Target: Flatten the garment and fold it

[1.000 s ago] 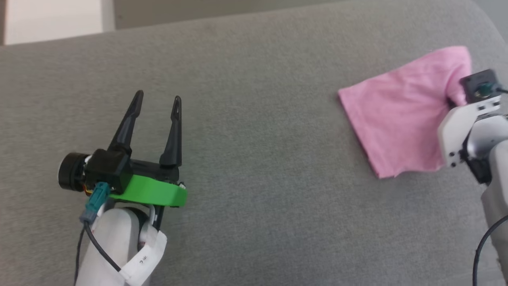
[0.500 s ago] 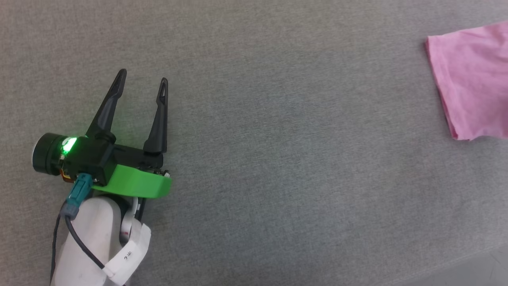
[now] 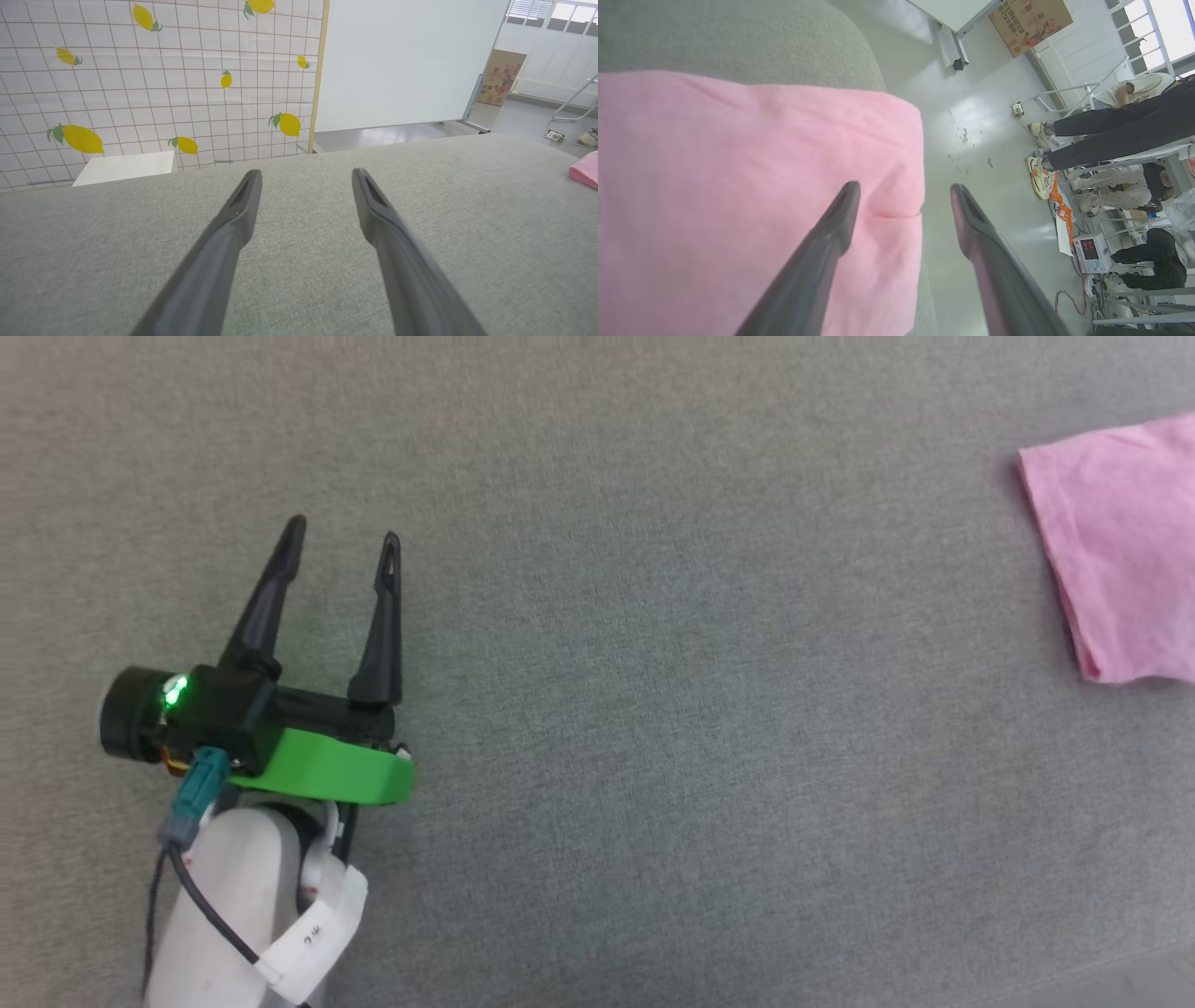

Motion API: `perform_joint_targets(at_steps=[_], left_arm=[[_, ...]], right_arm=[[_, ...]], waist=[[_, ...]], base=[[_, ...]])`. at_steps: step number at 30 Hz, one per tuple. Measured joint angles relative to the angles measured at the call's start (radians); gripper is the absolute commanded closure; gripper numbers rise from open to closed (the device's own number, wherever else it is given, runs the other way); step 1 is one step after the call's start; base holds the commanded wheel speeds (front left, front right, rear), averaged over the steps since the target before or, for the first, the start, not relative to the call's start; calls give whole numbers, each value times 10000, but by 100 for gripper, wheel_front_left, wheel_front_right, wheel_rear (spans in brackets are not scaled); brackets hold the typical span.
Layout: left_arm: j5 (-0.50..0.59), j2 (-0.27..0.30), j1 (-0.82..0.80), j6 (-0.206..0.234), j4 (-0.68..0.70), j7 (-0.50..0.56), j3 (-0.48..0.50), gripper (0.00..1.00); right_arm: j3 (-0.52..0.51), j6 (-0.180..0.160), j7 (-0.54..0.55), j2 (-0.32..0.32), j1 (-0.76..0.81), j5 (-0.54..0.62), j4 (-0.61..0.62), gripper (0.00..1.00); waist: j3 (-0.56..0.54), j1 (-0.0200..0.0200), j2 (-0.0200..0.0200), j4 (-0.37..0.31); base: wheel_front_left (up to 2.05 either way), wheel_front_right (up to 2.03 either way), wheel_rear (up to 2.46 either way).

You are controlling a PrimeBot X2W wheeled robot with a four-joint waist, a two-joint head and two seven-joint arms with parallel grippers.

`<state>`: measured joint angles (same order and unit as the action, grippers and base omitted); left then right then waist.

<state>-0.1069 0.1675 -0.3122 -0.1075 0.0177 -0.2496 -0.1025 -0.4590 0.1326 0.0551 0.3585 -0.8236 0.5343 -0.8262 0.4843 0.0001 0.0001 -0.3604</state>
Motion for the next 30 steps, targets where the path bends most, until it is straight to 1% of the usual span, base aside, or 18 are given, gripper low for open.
perform_joint_targets(at_steps=[3, 6, 10, 13, 16, 19, 23, 26, 30], left_arm=[[-121, -196, 155, 54, -236, -31, 21, 0], [-351, -403, 422, 105, -449, -46, 107, 0], [-529, -652, 821, 157, -570, -75, 265, 0], [-610, -790, 1101, 161, -734, -75, 322, 0], [-709, -901, 1386, 159, -915, -82, 351, 0], [-769, -1011, 1532, 151, -1101, -84, 311, 0], [-984, -1087, 1667, 148, -1266, -84, 272, 0], [-1028, -1101, 1755, 148, -1415, -86, 247, 0], [-1039, -1118, 1867, 148, -1570, -86, 178, 0]], right_arm=[[-13, 0, -397, -4, 83, -186, 92, 0], [86, 0, -949, -52, 304, -744, 148, 0], [403, 0, -1716, -562, 755, -1877, 589, 0], [1070, 0, -2215, -984, 1310, -2871, 1091, 0], [1996, 0, -2508, -1296, 2059, -4125, 1804, 0], [2842, -2, -2671, -1396, 2870, -5283, 2723, 0], [3613, -2, -2667, -1507, 4097, -6326, 4073, 0], [3751, -2, -2665, -1768, 4896, -6744, 4899, 0], [3668, -2, -2667, -2151, 5774, -6943, 5655, 0]], waist=[[-401, 0, 0, 84], [-856, 0, 0, 190], [-1520, -2, -1, 382], [-2002, -2, 0, 570], [-2501, -2, 0, 806], [-2916, -2, 0, 1076], [-3337, -2, -1, 1536], [-3596, -2, 0, 1855], [-3878, -2, -1, 2218]], base=[[0, 0, 0], [0, 0, 0], [0, 0, 0], [0, 0, 0], [0, 0, 0], [0, 0, 0], [0, 0, 0], [0, 0, 0], [0, 0, 0]])
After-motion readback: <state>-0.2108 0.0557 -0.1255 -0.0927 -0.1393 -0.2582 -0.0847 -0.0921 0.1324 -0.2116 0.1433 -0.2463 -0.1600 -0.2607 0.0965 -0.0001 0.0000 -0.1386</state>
